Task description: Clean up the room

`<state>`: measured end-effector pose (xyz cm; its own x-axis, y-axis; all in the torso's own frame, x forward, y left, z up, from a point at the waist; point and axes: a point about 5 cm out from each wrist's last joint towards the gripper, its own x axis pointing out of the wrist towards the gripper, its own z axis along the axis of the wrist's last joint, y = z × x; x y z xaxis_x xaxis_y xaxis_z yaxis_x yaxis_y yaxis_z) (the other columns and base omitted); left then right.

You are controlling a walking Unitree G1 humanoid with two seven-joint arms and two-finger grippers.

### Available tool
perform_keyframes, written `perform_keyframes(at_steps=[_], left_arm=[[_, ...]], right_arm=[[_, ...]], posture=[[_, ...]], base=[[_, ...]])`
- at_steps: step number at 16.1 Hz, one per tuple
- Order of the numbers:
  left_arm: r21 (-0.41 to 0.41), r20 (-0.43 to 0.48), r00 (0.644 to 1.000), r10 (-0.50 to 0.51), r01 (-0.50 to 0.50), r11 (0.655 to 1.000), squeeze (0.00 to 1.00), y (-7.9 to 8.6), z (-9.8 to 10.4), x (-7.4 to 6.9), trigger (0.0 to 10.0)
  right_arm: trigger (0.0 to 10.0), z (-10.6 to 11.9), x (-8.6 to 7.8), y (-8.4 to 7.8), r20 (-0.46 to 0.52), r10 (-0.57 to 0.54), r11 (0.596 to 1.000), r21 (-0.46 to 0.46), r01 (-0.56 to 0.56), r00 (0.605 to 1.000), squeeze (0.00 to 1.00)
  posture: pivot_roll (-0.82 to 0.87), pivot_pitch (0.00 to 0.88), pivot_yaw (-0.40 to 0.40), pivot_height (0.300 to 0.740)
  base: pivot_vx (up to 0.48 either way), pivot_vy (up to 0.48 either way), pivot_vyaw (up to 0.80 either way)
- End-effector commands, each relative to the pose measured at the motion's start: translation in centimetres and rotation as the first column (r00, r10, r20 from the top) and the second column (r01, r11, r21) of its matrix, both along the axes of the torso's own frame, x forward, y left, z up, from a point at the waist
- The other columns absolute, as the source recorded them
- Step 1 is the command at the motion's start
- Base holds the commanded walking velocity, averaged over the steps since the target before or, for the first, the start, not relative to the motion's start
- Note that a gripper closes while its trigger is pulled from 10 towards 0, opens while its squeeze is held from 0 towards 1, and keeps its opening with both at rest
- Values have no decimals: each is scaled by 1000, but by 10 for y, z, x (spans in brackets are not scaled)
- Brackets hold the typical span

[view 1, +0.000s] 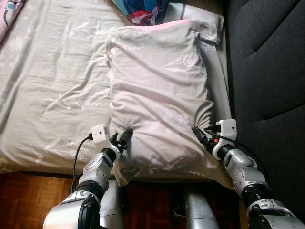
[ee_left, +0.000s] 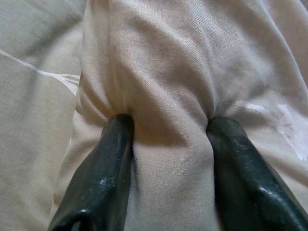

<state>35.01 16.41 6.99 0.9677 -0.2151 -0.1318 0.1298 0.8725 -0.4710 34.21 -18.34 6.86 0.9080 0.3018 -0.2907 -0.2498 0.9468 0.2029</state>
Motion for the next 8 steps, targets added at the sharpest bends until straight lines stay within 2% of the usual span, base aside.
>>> perform_keyframes(at_steps=[1, 8], left_arm=[[-27, -59, 998, 2, -3, 1000, 0, -1, -18, -12, 0], [-11, -57, 997, 45, -46, 999, 0, 6, -18, -13, 0]], right_arm=[[0, -40, -26, 6, -176, 24, 1000, -4, -25, 984, 0], [0, -39, -24, 11, -140, -4, 1000, -3, 4, 990, 0]], posture=[[-68, 459, -67, 659], [-56, 445, -66, 659]], base=[[0, 0, 0], [0, 0, 0]])
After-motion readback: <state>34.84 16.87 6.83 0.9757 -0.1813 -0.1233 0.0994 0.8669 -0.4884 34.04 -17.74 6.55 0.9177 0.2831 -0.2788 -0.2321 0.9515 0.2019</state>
